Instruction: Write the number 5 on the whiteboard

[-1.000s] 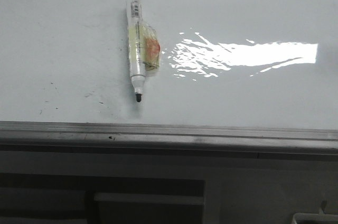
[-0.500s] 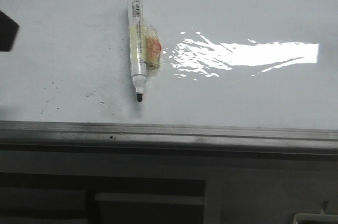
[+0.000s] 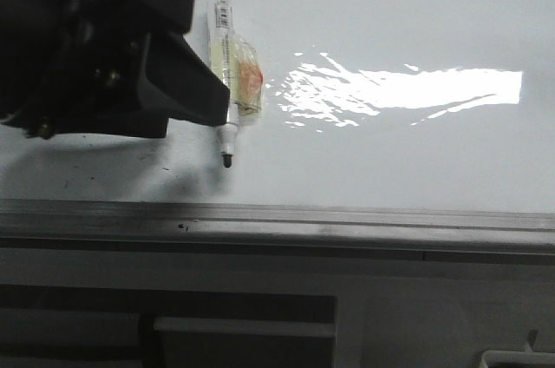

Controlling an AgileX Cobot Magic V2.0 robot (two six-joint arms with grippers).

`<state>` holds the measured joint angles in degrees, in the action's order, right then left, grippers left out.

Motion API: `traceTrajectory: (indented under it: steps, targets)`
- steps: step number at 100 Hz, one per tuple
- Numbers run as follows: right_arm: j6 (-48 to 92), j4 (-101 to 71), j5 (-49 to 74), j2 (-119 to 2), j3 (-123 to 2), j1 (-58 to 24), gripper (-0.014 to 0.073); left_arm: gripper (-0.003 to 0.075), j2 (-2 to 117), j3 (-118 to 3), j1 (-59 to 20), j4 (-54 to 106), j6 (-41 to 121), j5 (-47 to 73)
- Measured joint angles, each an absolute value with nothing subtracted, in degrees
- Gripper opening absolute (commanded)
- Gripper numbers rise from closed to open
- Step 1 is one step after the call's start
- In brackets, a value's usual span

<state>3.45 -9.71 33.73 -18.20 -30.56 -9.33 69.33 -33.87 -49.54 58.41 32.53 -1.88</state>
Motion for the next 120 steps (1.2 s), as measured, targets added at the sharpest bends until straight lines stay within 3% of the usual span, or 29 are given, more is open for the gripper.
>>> traceTrajectory:
  steps: [26,81,107,120]
  targets:
    - [3.5,-9.7,33.8,-18.2,-30.6,-9.3,0.044,0.034,73.4,-34.3,-50.2,59.8,32.4,-7.3]
    - [3.5,-9.7,33.8,-18.2,-30.7,-9.3,0.044,0.0328,75.5,-38.5,-50.3,62.4,32.4,-4.3]
    - [3.5,-9.7,33.8,-18.2,-30.7,-9.3,0.044,0.0433,75.6,-38.7,-50.3,66.1,32.4,-3.6]
    - [3.5,-9.7,33.8,-18.2,-30.7,-9.3,0.044,0.0435,75.5,-38.7,-50.3,70.9,32.4,-3.6]
